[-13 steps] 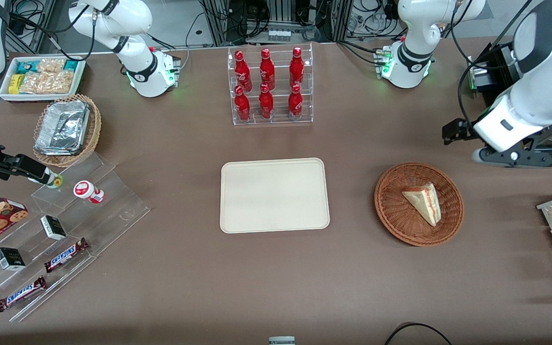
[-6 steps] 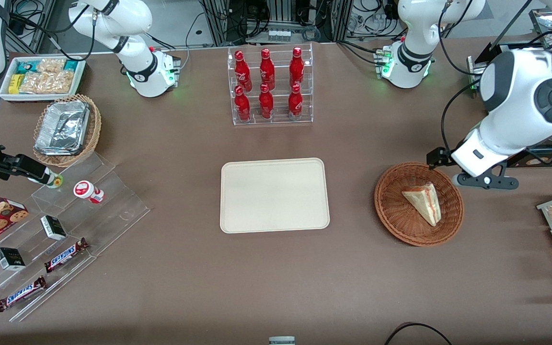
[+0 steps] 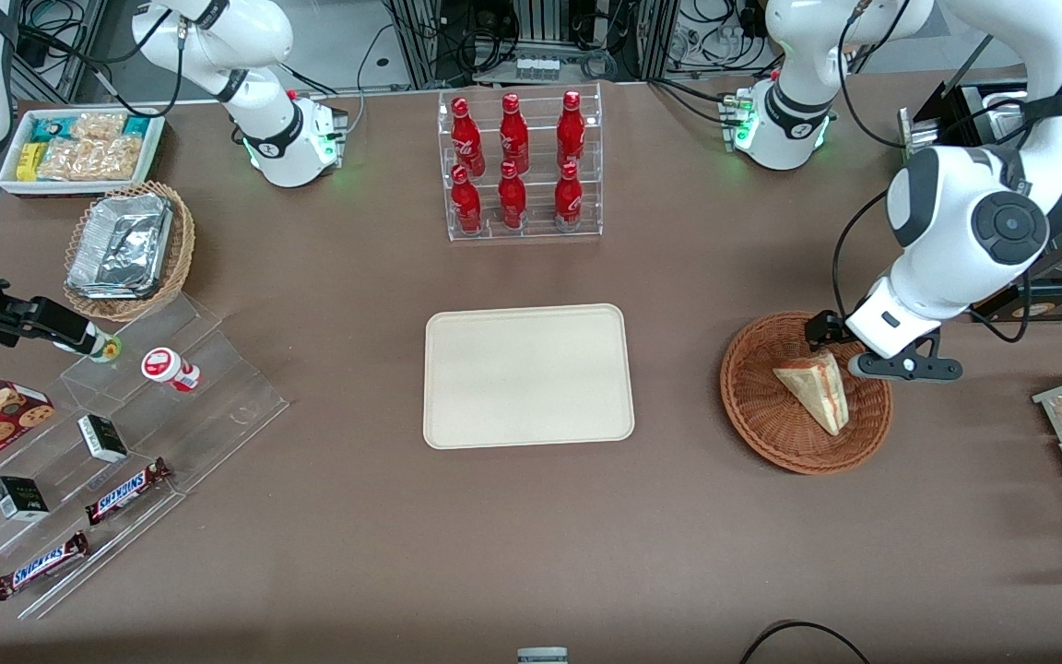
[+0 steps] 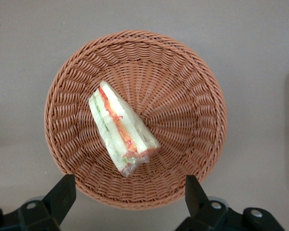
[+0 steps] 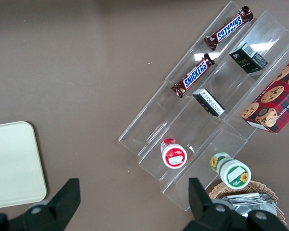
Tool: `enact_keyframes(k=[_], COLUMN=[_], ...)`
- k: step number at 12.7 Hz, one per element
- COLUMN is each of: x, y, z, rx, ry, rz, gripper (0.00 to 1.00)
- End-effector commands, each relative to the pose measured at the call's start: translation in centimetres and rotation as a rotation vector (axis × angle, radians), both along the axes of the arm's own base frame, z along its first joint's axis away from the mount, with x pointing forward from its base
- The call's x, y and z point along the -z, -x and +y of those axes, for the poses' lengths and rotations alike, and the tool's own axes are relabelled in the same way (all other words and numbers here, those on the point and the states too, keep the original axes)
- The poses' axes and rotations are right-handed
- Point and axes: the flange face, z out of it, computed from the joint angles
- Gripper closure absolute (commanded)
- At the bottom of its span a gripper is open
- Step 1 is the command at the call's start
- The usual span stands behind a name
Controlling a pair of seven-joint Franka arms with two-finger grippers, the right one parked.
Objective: Place sandwich from basket to tray
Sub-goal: 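Lower the open left gripper and close it on the wrapped sandwich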
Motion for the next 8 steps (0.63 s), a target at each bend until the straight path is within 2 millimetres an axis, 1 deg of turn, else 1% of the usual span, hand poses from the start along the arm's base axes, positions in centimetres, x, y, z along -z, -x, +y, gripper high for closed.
enact_keyframes(k=[1,2,3,8], x=[1.6,2.3,2.6,3.9], y=[0.2,0.1,-0.1,-0.6], z=[0.8,0.8,0.7,0.6], rx=[-0.037,-0.072,-0.133,-0.518], ry=[0.007,0.009,0.012,0.025], rz=[-0.020,-0.015,-0.024,-0.023], gripper=[0.00,0.00,0.00,0.00])
